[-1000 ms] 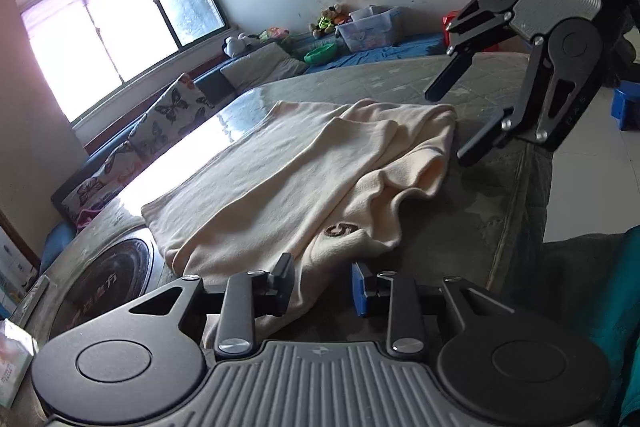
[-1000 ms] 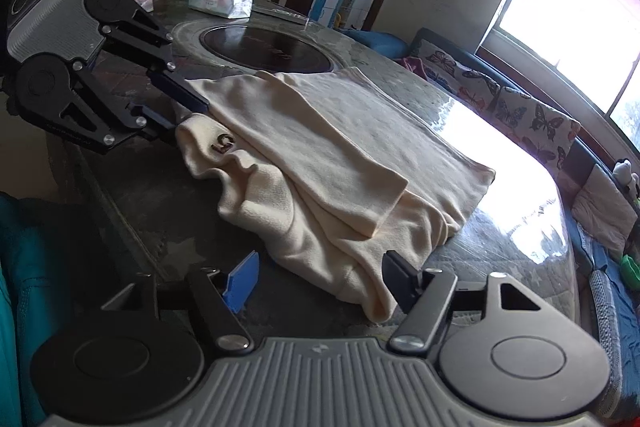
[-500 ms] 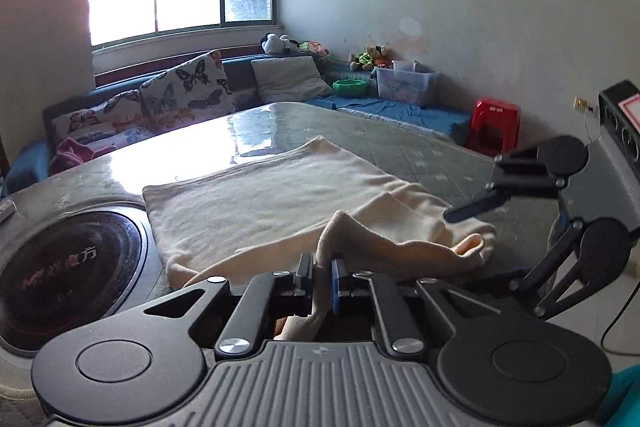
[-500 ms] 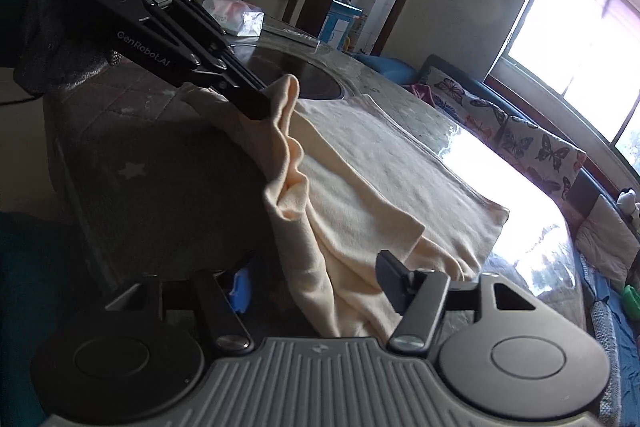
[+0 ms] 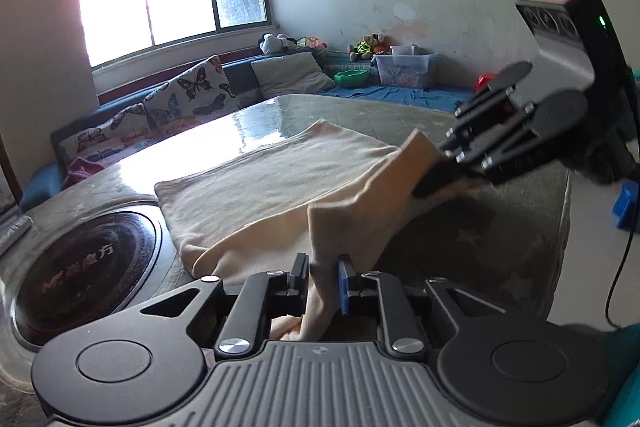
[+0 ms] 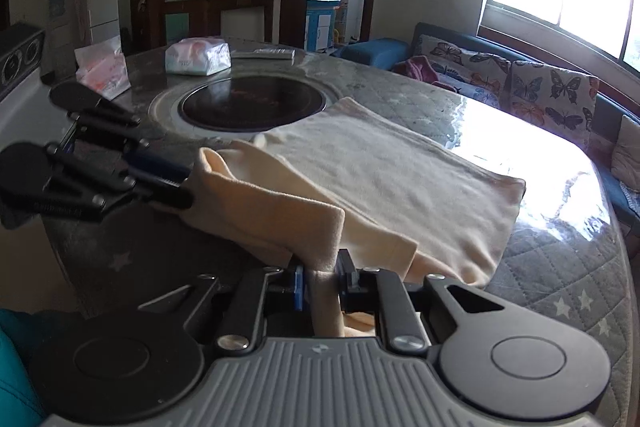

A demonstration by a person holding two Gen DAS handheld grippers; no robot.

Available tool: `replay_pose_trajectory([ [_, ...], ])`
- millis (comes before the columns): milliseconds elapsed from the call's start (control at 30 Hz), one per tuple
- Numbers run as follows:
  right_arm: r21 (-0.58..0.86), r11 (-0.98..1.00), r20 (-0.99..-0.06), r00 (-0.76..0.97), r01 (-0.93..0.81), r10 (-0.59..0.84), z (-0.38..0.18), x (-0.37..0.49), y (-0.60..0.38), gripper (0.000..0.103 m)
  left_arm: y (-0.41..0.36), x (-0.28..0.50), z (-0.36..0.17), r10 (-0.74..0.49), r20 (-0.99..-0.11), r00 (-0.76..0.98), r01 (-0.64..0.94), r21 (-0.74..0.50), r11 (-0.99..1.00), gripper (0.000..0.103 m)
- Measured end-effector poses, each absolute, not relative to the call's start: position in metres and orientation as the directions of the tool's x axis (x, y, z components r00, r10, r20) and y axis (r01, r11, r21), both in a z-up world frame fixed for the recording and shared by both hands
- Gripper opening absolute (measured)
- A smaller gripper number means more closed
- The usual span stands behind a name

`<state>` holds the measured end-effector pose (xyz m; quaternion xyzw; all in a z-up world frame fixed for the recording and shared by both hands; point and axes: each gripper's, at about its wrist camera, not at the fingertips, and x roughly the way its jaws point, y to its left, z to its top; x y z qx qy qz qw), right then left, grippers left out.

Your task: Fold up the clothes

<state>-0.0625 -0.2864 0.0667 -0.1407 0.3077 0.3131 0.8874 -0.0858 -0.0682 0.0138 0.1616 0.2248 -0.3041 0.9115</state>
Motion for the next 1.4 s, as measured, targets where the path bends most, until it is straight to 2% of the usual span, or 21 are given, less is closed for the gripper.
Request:
replay_pose_trajectory([
  [67, -0.051, 0.771, -0.629, 0.620, -0.635, 0.468, 0.069, -0.062, -0.288, 0.014, -0.068, -0.089, 0.010, -0.466, -0.511, 0.722, 0.622, 0.185, 0.761, 0.028],
  [233, -0.063, 0.775, -0.622, 0.632, -0.629, 0.462, 0.068, -0.065, -0.286, 0.014, -0.065, -0.090, 0.001, -0.428, -0.521, 0.738, 0.613, 0.252, 0.749, 0.029],
  [267, -0.067, 0.777, -0.617, 0.638, -0.626, 0.461, 0.068, -0.066, -0.286, 0.014, -0.065, -0.090, -0.001, -0.425, -0.525, 0.738, 0.615, 0.263, 0.743, 0.028],
  [433, -0.070, 0.780, -0.590, 0.657, -0.621, 0.470, 0.067, -0.076, -0.287, 0.011, -0.060, -0.091, -0.001, -0.443, -0.534, 0.721, 0.635, 0.252, 0.730, 0.006],
  [800, -0.064, 0.768, -0.532, 0.673, -0.637, 0.514, 0.096, -0.122, -0.302, 0.010, -0.045, -0.135, 0.044, -0.531, -0.489, 0.692, 0.676, 0.183, 0.713, 0.005],
  [1000, -0.063, 0.740, -0.551, 0.641, -0.670, 0.534, 0.117, -0.163, -0.302, 0.010, -0.039, -0.167, 0.061, -0.553, -0.492, 0.672, 0.693, 0.154, 0.704, 0.005],
  [1100, -0.074, 0.732, -0.560, 0.635, -0.678, 0.532, 0.121, -0.168, -0.300, 0.010, -0.038, -0.162, 0.062, -0.553, -0.495, 0.670, 0.690, 0.142, 0.709, 0.005],
  [1400, -0.107, 0.747, -0.548, 0.666, -0.656, 0.507, 0.146, -0.084, -0.293, 0.010, -0.034, -0.081, 0.073, -0.521, -0.471, 0.712, 0.637, 0.121, 0.762, 0.005],
])
